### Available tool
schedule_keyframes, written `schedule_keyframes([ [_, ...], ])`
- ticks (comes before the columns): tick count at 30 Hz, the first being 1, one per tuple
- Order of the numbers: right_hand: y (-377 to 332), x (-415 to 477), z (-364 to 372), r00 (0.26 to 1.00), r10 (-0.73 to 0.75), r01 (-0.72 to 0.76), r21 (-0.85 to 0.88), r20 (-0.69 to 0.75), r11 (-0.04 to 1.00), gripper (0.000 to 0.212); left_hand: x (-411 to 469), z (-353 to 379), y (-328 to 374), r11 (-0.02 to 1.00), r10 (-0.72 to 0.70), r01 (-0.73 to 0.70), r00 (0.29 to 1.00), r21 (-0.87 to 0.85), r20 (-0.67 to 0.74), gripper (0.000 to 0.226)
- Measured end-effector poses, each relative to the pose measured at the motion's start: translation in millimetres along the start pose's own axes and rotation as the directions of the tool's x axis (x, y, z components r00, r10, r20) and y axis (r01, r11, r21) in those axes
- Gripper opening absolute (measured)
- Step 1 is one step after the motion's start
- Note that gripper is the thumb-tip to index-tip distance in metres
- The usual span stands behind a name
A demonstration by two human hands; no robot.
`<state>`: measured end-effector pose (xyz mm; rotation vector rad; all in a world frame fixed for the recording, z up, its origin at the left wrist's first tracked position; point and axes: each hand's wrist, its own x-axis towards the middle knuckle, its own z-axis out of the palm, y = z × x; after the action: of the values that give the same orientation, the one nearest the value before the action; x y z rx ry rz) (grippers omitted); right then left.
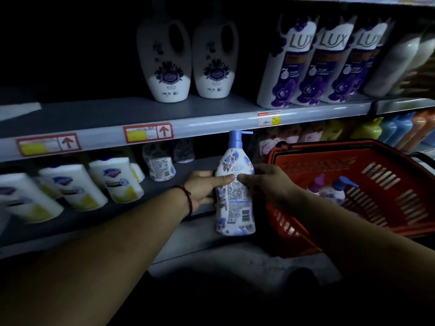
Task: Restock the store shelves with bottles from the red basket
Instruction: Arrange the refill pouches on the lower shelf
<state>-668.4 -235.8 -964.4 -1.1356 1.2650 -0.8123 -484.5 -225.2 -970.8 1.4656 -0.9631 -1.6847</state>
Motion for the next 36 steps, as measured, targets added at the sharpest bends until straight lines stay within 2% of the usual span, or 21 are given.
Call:
schedule_keyframes([
  [3, 18.4, 18.3, 20.1, 0.999, 0.017, -0.02, -0.1, -0.03, 0.995, 0.026, 0.9, -8.8, -16.4, 0.995, -0.076, 0.074, 0.997, -0.071, -0.032, 0.028],
  [5, 26.5, 34.2, 33.5, 0.999, 0.032, -0.035, -0.142, -0.029, 0.989, 0.027, 9.0, -21.4, -26.4, 0.991, -0.097, 0.09, 0.993, -0.099, -0.061, 0.019],
  [7, 31.6, 54.0, 47.6, 0.999, 0.046, -0.048, -0.148, -0.011, 0.988, 0.024, 20.5, -37.4, -30.2, 0.988, -0.1, 0.088, 0.99, -0.124, -0.095, 0.022],
  [11, 28.4, 95.9, 71.3, 0.999, 0.028, -0.024, -0.103, 0.032, 0.994, 0.018, 58.5, -71.5, -24.7, 0.995, -0.065, 0.051, 0.986, -0.089, -0.154, 0.05],
  [14, 22.6, 133.2, 82.5, 0.999, -0.011, 0.015, -0.095, 0.043, 0.995, 0.014, 94.9, -91.5, -17.6, 0.998, 0.009, -0.023, 0.977, -0.064, -0.213, 0.056],
  [18, 13.4, 178.1, 94.4, 0.997, -0.067, 0.072, -0.13, 0.043, 0.989, 0.012, 135.2, -111.8, -8.1, 0.994, 0.107, -0.104, 0.956, 0.026, -0.273, 0.039],
  [21, 8.0, 203.6, 99.8, 0.995, -0.096, 0.094, -0.135, -0.007, 0.986, 0.012, 156.9, -123.0, -1.6, 0.992, 0.126, -0.11, 0.922, 0.064, -0.367, 0.037],
  [24, 15.2, 225.8, 100.2, 0.991, -0.133, 0.131, -0.145, -0.003, 0.981, 0.032, 174.8, -120.9, -6.8, 0.989, 0.119, -0.145, 0.898, -0.03, -0.425, 0.028],
  [25, 18.6, 230.0, 101.7, 0.992, -0.123, 0.119, -0.156, -0.016, 0.981, 0.031, 178.7, -118.3, -10.0, 0.986, 0.141, -0.164, 0.874, -0.009, -0.465, 0.029],
  [27, 31.7, 239.5, 100.2, 0.995, -0.092, 0.085, -0.174, -0.033, 0.981, 0.009, 181.8, -110.9, -17.2, 0.97, 0.241, -0.203, 0.797, 0.13, -0.554, 0.034],
  [29, 44.1, 242.9, 105.3, 0.995, -0.076, 0.062, -0.196, -0.065, 0.979, 0.023, 185.5, -105.8, -28.1, 0.943, 0.313, -0.173, 0.75, 0.283, -0.583, 0.032],
  [31, 57.3, 245.9, 111.4, 0.994, -0.081, 0.062, -0.222, -0.073, 0.973, 0.025, 189.3, -102.1, -40.6, 0.927, 0.287, -0.069, 0.763, 0.369, -0.579, 0.032],
  [33, 67.9, 249.6, 116.1, 0.996, -0.059, 0.041, -0.257, -0.065, 0.966, 0.022, 192.9, -101.0, -52.8, 0.941, 0.225, -0.042, 0.818, 0.335, -0.529, 0.039],
  [36, 73.6, 252.0, 118.5, 0.997, -0.057, 0.037, -0.353, -0.047, 0.935, 0.051, 189.1, -103.4, -60.4, 0.895, 0.225, -0.008, 0.872, 0.446, -0.434, 0.04],
])
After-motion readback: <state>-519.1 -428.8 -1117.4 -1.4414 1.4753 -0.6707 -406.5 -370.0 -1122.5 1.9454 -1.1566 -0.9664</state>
